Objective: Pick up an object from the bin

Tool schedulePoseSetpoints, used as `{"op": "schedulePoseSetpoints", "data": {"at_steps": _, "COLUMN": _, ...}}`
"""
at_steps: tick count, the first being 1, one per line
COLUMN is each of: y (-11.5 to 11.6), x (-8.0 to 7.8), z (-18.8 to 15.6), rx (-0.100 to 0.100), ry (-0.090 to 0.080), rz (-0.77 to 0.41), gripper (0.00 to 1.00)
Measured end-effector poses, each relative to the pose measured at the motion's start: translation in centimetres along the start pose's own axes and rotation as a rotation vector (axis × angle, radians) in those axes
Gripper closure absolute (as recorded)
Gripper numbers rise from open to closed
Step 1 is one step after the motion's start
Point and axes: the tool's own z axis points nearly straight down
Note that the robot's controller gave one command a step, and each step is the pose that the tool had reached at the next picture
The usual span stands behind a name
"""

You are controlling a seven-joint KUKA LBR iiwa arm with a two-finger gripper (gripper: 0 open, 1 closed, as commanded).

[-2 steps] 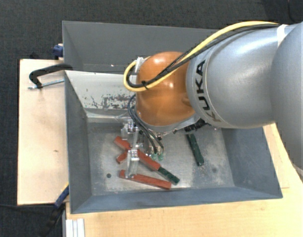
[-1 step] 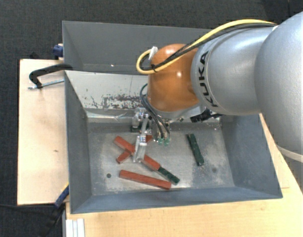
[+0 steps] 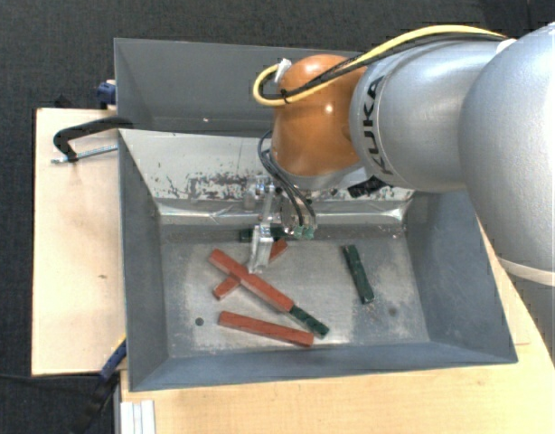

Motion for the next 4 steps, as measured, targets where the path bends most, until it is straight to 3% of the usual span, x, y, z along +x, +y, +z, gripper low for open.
{"op": "schedulePoseSetpoints", "data": {"at_steps": 1, "y": 0.9, "x": 2.2, "z": -1.4, "rx": 0.002, "ry": 0.009, "rz": 0.059, "gripper": 0.0}}
{"op": "schedulePoseSetpoints", "data": {"at_steps": 2, "y": 1.0, "x": 0.8, "z": 5.5, "rx": 0.0, "ry": 0.013, "rz": 0.112, "gripper": 0.0}}
{"op": "schedulePoseSetpoints", "data": {"at_steps": 3, "y": 0.7, "x": 0.7, "z": 4.9, "rx": -0.005, "ry": -0.013, "rz": 0.24, "gripper": 1.0}}
{"op": "schedulePoseSetpoints", "data": {"at_steps": 4, "y": 0.7, "x": 0.7, "z": 4.9, "rx": -0.006, "ry": -0.013, "rz": 0.24, "gripper": 1.0}}
